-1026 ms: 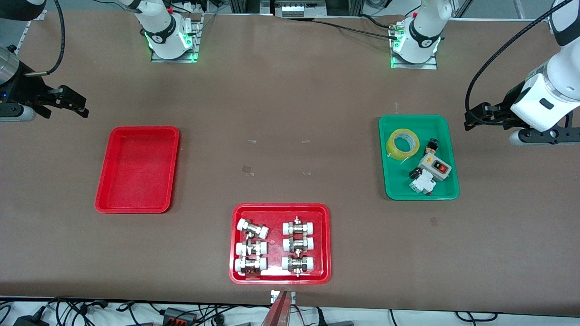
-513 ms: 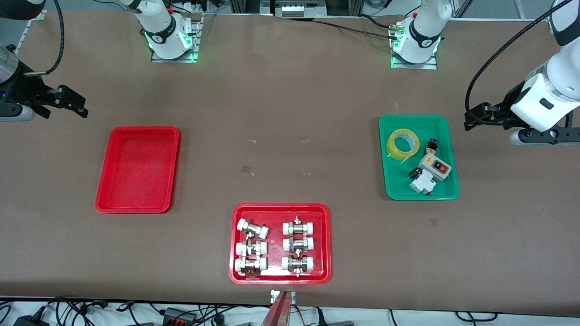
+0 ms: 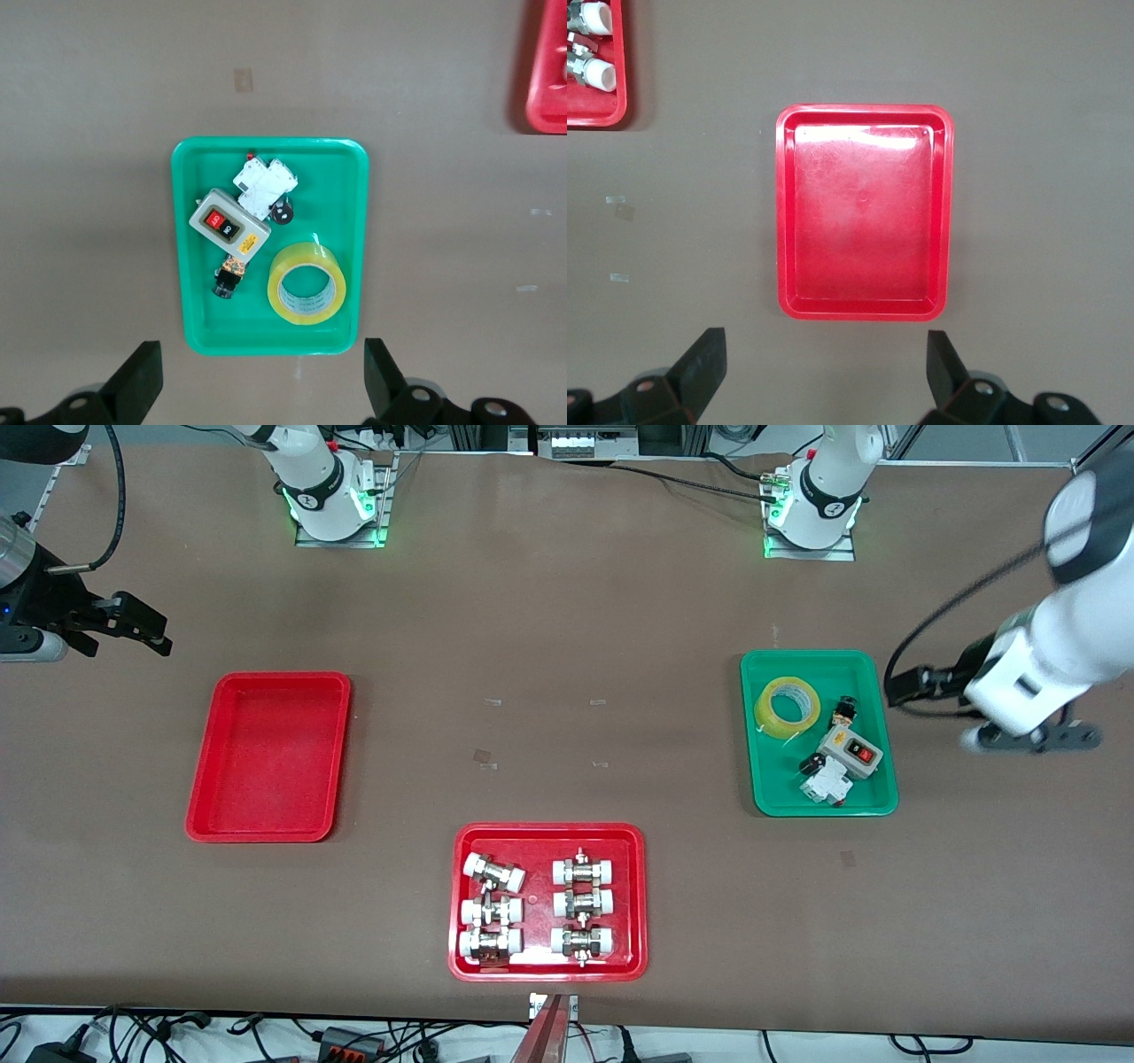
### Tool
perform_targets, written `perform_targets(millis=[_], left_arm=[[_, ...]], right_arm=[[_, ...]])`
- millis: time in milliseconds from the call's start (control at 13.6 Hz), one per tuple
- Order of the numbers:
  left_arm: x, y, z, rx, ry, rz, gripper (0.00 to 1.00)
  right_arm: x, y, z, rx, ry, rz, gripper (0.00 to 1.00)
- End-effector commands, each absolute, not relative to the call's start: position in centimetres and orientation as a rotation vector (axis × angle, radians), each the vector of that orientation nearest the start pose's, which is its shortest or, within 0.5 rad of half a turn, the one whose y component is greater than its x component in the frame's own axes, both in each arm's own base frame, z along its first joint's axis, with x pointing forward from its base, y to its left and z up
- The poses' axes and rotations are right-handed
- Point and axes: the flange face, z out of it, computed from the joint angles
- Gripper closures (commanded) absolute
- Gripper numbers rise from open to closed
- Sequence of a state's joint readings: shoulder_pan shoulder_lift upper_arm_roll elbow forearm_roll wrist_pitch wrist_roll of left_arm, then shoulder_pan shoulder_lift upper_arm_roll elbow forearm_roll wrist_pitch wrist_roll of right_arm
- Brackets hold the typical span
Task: Left arm passes tape to right arm into tray
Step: 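Move the left gripper down over the yellow tape roll in the green tray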
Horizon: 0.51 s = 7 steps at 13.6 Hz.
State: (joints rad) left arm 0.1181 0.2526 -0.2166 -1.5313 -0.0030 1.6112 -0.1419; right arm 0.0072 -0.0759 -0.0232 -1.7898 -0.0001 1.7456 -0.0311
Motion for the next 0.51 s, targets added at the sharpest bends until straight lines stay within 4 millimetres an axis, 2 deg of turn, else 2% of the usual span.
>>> perform_targets(millis=[0,147,293,440], left_arm=[[62.9,-4.7,43.1,-3.167,-0.043,0.269,0.00],[60.6,-5.0,38.7,-3.161,-0.038,0.254,0.00],[57.8,-5.2,35.7,-3.145,-0.033,0.293,0.00],[55.3,-5.4,31.8,-3.135,-0.025,0.343,0.00]], right_arm=[[54.2,-0.9,58.3,-3.132,-0.027,-0.068,0.00],[54.2,-0.9,58.5,-3.134,-0.030,-0.075,0.00],[54.2,-0.9,58.5,-3.134,-0.032,-0.072,0.00],[54.2,-0.9,58.5,-3.134,-0.035,-0.072,0.00]])
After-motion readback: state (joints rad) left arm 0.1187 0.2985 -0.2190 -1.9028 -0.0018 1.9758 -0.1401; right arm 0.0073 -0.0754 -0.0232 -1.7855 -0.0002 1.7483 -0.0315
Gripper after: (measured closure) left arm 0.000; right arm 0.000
